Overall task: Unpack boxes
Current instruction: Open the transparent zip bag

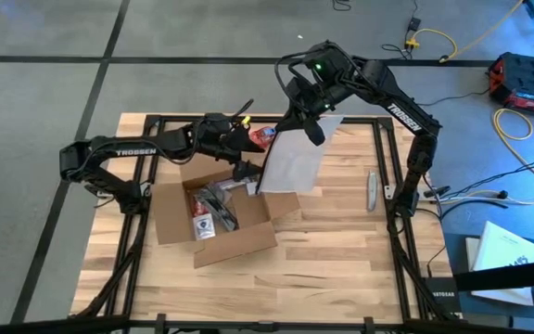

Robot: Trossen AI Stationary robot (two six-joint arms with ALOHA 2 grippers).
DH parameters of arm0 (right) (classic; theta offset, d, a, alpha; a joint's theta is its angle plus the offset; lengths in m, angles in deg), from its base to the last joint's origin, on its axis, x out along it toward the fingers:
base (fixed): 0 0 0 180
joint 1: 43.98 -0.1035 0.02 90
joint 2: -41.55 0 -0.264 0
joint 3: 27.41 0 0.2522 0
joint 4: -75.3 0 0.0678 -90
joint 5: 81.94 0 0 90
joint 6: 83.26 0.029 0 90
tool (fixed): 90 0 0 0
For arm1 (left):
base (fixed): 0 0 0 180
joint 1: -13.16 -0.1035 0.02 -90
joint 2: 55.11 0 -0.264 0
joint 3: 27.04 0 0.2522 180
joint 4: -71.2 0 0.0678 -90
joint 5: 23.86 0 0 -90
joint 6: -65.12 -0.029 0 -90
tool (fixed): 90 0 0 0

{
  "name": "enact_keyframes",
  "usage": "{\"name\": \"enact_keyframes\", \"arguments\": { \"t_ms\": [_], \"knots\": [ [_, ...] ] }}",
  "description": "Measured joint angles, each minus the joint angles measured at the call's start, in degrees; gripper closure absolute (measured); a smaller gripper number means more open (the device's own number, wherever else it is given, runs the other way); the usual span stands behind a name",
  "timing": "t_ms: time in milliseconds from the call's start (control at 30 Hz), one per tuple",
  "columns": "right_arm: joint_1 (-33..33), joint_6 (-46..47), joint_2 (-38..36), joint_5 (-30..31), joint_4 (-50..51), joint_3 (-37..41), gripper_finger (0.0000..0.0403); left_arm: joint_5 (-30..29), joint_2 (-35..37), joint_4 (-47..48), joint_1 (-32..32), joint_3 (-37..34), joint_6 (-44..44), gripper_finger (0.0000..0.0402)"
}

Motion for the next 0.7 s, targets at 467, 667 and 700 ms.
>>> {"name": "enact_keyframes", "arguments": {
  "t_ms": [467, 667, 700],
  "knots": [
    [-0.04, 0.33, 0.06, -0.86, -1.46, 0.0, 0.0403, -1.95, -2.46, -12.01, 0.94, -0.01, 2.85, 0.0007],
    [-1.21, 0.5, 0.73, -2.23, -1.52, 0.02, 0.0403, -5.96, -2.46, -16.38, 0.9, 0.02, 3.27, 0.0007],
    [-1.31, 0.48, 0.81, -2.23, -1.48, 0.02, 0.0403, -6.68, -2.46, -15.81, 0.9, 0.02, 2.87, 0.0007]
  ]
}}
